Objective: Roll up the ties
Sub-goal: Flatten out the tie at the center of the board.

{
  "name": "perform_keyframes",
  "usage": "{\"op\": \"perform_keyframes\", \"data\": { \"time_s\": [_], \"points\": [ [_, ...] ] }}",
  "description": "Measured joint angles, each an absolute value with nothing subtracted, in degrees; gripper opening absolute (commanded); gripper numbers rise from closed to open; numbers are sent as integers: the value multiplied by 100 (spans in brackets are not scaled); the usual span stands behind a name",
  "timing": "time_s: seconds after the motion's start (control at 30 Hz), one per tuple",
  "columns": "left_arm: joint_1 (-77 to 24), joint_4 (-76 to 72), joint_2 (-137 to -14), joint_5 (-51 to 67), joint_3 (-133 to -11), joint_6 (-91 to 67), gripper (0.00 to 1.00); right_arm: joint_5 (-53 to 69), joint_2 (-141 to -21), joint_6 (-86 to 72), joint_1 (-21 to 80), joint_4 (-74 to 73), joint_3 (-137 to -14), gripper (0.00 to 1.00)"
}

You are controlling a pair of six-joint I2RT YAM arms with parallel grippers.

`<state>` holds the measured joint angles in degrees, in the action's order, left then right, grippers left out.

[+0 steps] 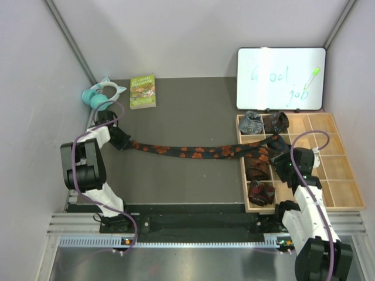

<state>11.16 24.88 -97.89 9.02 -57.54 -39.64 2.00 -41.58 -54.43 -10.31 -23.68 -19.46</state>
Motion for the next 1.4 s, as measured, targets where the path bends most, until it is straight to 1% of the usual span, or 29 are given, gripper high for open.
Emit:
{"op": "perform_keyframes", "data": {
  "time_s": [0.03,0.07,0.1,0.13,0.2,0.23,0.27,0.3,0.4,0.53,0.77,1.07,1.1,1.13,1.17,1.23,1.27,1.3,1.37,1.4],
  "points": [
    [1116,2488,-9789,902,-5754,-3959,0,156,-4195,-5461,-1031,-2318,-1946,50],
    [1116,2486,-9789,904,-5754,-3948,0,102,-4254,-5474,-1033,-2241,-1946,39],
    [1116,2484,-9789,904,-5754,-3944,0,47,-4316,-5492,-1033,-2176,-1946,34],
    [1116,2484,-9789,906,-5754,-3942,0,-1,-4383,-5500,-1031,-2112,-1946,25],
    [1116,2484,-9789,908,-5754,-3927,0,-56,-4497,-5481,-1033,-2021,-1953,14],
    [1116,2484,-9789,910,-5754,-3922,0,-71,-4545,-5468,-1031,-1984,-1957,6],
    [1116,2484,-9789,913,-5754,-3920,0,-89,-4567,-5439,-1031,-1953,-1964,2],
    [1116,2484,-9789,913,-5754,-3916,0,-110,-4567,-5406,-1031,-1942,-1970,0],
    [1116,2488,-9789,915,-5754,-3898,0,-193,-4534,-5293,-1033,-2067,-2134,0],
    [1116,2582,-9719,906,-5754,-3883,0,-370,-4252,-4998,-1033,-2497,-2674,0],
    [1116,2941,-8962,895,-5546,-3879,0,-786,-3909,-4283,-1031,-3142,-3760,0],
    [1118,3273,-8128,873,-4917,-3900,1,-919,-4156,-4023,-1031,-3361,-3758,0],
    [1118,3315,-8062,869,-4845,-3905,2,-919,-4156,-4010,-1031,-3341,-3706,0],
    [1118,3336,-7985,858,-4735,-3909,8,-919,-4150,-3997,-1031,-3328,-3629,0],
    [1118,3343,-7907,849,-4617,-3909,35,-917,-4141,-3986,-1031,-3319,-3542,0],
    [1122,3380,-7787,808,-4434,-3887,57,-921,-4123,-3948,-1031,-3321,-3389,0],
    [1129,3424,-7756,808,-4386,-3907,66,-921,-4123,-3927,-1031,-3323,-3323,0],
    [1131,3457,-7738,805,-4366,-3911,69,-921,-4123,-3903,-1031,-3323,-3280,0],
    [1133,3470,-7695,777,-4366,-3881,74,-919,-4125,-3861,-1031,-3321,-3234,16],
    [1120,3472,-7627,740,-4366,-3870,76,-915,-4132,-3846,-1031,-3326,-3232,28]
  ]
}}
